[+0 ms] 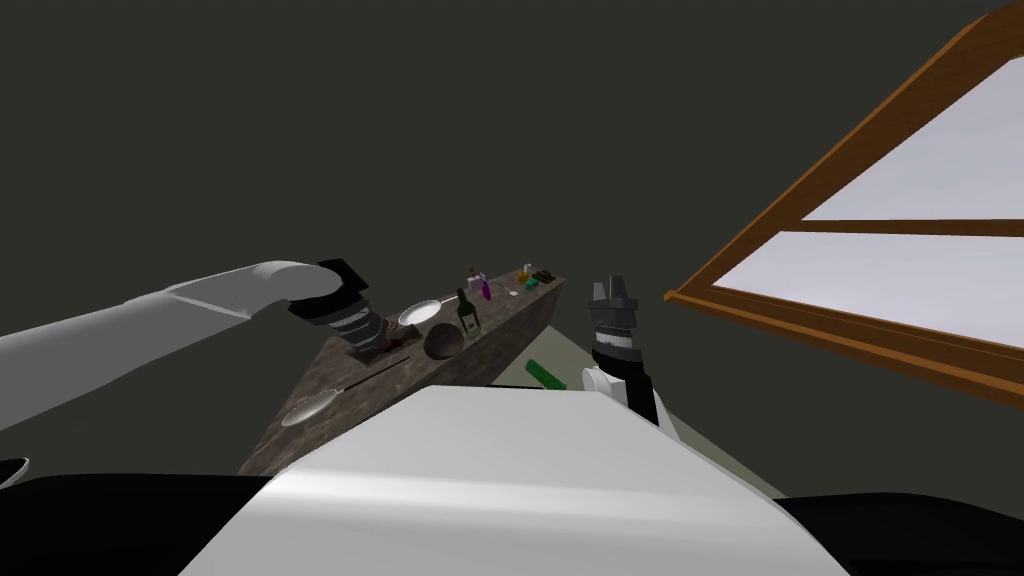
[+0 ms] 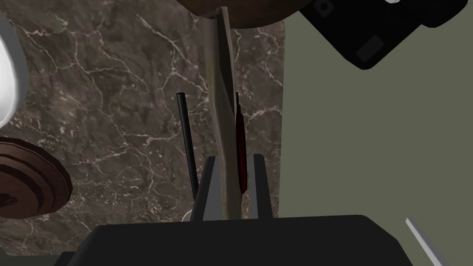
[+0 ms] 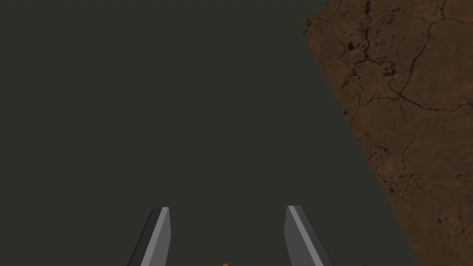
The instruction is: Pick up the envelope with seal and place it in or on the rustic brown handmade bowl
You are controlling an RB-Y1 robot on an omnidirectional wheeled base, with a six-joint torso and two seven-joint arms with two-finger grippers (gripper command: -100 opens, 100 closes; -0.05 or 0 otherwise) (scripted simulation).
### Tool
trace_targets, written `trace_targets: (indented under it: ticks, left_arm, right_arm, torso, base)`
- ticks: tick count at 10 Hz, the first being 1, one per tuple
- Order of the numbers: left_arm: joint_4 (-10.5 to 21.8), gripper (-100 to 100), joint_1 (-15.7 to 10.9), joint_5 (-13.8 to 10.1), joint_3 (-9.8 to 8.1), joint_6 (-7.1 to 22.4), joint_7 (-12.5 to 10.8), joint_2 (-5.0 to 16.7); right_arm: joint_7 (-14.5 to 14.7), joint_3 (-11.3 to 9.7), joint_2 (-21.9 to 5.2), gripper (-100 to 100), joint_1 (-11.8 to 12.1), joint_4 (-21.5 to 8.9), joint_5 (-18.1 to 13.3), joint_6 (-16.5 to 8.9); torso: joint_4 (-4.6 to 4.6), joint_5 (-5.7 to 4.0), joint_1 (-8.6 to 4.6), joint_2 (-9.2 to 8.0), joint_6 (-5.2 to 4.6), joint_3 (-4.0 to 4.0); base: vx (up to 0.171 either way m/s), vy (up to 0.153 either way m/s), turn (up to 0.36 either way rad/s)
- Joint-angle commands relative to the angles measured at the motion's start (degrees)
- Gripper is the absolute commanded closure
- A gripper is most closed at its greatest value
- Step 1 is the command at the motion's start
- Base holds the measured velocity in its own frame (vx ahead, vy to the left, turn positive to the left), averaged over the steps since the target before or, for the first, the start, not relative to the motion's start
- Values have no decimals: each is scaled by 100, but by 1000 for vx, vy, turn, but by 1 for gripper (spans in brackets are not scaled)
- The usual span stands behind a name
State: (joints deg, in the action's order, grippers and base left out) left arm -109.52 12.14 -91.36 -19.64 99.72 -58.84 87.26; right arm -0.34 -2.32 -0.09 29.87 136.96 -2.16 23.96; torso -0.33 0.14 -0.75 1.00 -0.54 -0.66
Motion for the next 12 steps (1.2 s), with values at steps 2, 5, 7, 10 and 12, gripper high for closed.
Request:
trace_targets:
  ticks: [2, 5, 7, 10, 12]
  left_arm:
    - [-73, 100, -151, -258, -107, 196, -245, 247]
    - [-16, -100, -181, -204, -8, 125, -183, 222]
    - [-16, -100, -182, -205, -7, 125, -183, 222]
    - [2, -100, -276, -433, -185, 274, -308, 386]
    - [8, -100, -307, -509, -245, 324, -349, 441]
  right_arm:
    - [0, 0, 0, 0, 0, 0, 0, 0]
    - [0, 1, -1, 0, -1, 0, 0, 0]
    - [0, 1, -1, 0, -1, 0, 0, 0]
    - [0, 1, -1, 0, -1, 0, 0, 0]
    - [0, 1, -1, 0, -1, 0, 0, 0]
  torso:
    - [-2, 1, 3, 4, -1, -3]
    - [-1, 16, 38, -15, 2, 6]
    - [1, 18, 47, -23, 2, 11]
    - [2, 18, 48, -24, 2, 12]
    - [5, 20, 57, -37, 3, 19]
  base:
    - [83, -78, -23]
    - [15, -14, -1]
    - [0, 0, 0]
    - [-10, 7, -4]
    - [-35, 25, -10]
